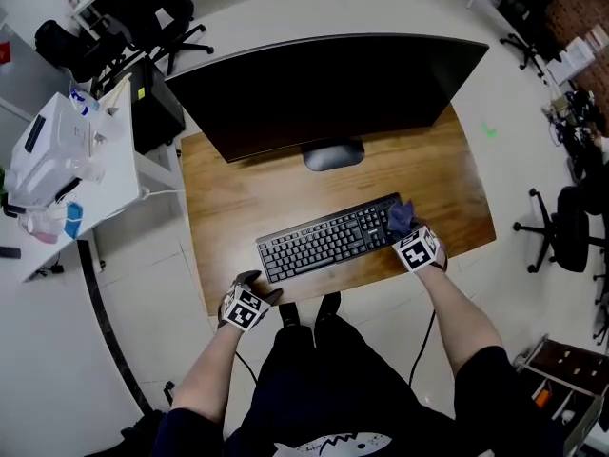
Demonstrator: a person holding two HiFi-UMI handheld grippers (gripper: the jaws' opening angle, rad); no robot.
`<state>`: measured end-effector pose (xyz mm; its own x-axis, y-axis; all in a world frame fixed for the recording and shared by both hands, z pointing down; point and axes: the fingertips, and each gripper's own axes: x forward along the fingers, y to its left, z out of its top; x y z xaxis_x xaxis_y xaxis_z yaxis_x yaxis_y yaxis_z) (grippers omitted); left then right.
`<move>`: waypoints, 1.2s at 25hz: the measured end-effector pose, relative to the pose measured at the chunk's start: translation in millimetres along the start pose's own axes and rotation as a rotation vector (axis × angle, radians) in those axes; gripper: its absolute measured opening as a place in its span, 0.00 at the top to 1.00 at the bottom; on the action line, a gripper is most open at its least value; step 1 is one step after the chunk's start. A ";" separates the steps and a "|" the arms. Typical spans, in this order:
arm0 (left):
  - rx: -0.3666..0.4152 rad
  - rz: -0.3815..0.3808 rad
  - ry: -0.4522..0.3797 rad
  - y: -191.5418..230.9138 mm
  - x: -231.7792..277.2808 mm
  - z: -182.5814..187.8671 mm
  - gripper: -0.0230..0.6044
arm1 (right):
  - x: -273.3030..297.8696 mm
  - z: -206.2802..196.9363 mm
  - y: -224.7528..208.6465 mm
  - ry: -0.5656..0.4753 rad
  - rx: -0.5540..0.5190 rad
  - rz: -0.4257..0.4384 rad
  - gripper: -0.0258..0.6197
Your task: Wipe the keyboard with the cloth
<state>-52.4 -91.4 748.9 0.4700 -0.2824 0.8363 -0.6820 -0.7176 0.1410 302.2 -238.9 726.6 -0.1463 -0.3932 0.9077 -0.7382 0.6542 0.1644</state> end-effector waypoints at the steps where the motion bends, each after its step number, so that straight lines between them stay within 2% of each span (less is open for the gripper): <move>1: 0.002 -0.005 -0.004 -0.1 -0.4 0.0 0.48 | 1.1 2.2 5.5 0.002 -0.006 0.000 0.74; 6: 0.034 -0.005 0.008 1.7 -6.2 -2.3 0.50 | 1.6 16.5 42.7 -0.012 -0.020 0.046 0.74; 19: 0.087 -0.021 0.006 1.0 -4.7 -2.9 0.52 | 2.8 76.3 178.8 -0.096 -0.210 0.209 0.75; 22: 0.087 -0.021 0.010 1.3 -4.8 -3.7 0.53 | -1.5 82.8 204.7 -0.117 -0.233 0.255 0.75; 26: 0.100 -0.015 0.018 1.8 -3.9 -3.3 0.54 | -6.1 82.0 234.7 -0.128 -0.333 0.340 0.74; 28: 0.103 -0.017 0.024 1.9 -4.9 -3.0 0.55 | -11.1 85.5 232.8 -0.148 -0.291 0.375 0.74; 30: 0.110 -0.024 0.036 0.4 -5.7 -3.4 0.55 | -19.0 91.7 211.8 -0.190 -0.186 0.369 0.74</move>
<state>-57.3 -87.9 746.0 0.4640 -0.2423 0.8520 -0.6043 -0.7899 0.1044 88.2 -152.1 708.7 -0.5089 -0.2119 0.8343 -0.4852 0.8712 -0.0747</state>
